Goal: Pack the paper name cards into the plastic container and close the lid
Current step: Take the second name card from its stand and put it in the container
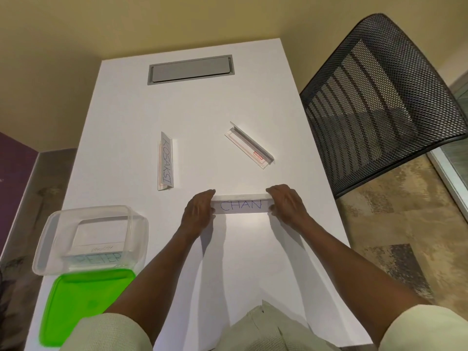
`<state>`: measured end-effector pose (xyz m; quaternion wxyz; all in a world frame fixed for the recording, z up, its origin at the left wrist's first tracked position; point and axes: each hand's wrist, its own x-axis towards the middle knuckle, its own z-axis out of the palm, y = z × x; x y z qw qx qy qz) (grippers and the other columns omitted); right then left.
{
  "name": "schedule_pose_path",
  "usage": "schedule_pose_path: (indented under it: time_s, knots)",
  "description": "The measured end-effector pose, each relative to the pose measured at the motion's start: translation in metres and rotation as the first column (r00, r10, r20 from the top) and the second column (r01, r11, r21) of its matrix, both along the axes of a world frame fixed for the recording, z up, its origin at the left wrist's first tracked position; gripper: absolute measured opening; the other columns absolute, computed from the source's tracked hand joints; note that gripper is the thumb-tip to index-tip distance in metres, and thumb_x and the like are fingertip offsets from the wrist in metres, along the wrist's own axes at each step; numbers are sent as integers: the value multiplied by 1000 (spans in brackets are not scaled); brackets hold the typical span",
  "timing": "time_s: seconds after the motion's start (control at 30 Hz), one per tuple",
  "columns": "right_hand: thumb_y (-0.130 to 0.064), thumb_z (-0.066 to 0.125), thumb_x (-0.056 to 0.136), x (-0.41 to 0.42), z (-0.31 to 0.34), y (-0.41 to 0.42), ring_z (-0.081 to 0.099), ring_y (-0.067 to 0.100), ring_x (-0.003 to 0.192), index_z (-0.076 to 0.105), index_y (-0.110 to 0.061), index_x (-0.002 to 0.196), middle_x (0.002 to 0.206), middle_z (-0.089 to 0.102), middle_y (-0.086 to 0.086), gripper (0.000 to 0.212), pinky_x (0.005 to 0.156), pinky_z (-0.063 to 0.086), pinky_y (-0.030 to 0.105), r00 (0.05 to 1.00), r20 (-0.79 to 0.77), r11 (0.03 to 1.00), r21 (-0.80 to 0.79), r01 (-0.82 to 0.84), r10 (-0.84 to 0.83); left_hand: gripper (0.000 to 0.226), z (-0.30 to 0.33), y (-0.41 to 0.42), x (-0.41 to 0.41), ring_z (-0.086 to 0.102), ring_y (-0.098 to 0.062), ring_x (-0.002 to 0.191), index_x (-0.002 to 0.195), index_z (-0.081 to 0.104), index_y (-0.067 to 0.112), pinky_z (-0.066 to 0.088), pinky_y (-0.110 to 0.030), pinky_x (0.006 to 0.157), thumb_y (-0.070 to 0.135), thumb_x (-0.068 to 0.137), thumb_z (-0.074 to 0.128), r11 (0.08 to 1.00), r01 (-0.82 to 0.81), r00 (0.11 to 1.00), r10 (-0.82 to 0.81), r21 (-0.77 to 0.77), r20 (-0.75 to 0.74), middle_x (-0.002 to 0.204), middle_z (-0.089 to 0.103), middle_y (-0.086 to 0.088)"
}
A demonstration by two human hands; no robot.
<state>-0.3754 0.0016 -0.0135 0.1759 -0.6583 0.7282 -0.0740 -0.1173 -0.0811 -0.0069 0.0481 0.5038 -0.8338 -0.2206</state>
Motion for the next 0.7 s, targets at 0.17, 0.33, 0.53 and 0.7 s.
schedule_pose_path:
  time_s: [0.17, 0.33, 0.53, 0.7]
  knots:
    - [-2, 62, 77, 0, -4, -6, 55, 36, 111, 57, 3, 121, 119, 64, 17, 45, 88, 43, 40, 999, -12, 998, 26, -49, 50, 56, 0, -5, -9, 60, -37, 117, 132, 53, -4, 49, -41, 95, -6, 78, 67, 995, 96, 995, -95, -24, 41, 133, 58, -21]
    - [1, 58, 77, 2, -6, -11, 58, 39, 104, 60, 6, 117, 109, 66, 21, 40, 86, 45, 43, 998, -23, 997, 52, -62, 63, 50, -7, -11, -10, 58, -34, 118, 137, 49, 0, 46, -39, 99, 0, 87, 57, 993, 115, 990, -116, 20, 76, 140, 54, -17]
    - [6, 66, 67, 1, -10, -12, 60, 38, 75, 65, 8, 101, 83, 66, 22, 34, 66, 45, 38, 998, -16, 998, 25, -58, 58, 41, -4, -12, -9, 70, -37, 66, 97, 70, -12, 60, -42, 59, -16, 58, 78, 979, 197, 979, -193, -56, 62, 89, 73, -25]
    - [9, 70, 56, 2, -7, -13, 57, 34, 57, 68, 6, 87, 65, 61, 17, 32, 54, 42, 33, 998, -29, 998, -33, -49, 48, 33, -4, -16, -13, 66, -39, 92, 116, 63, -9, 53, -43, 83, -9, 84, 58, 991, 133, 991, -133, -31, 1, 103, 70, -27]
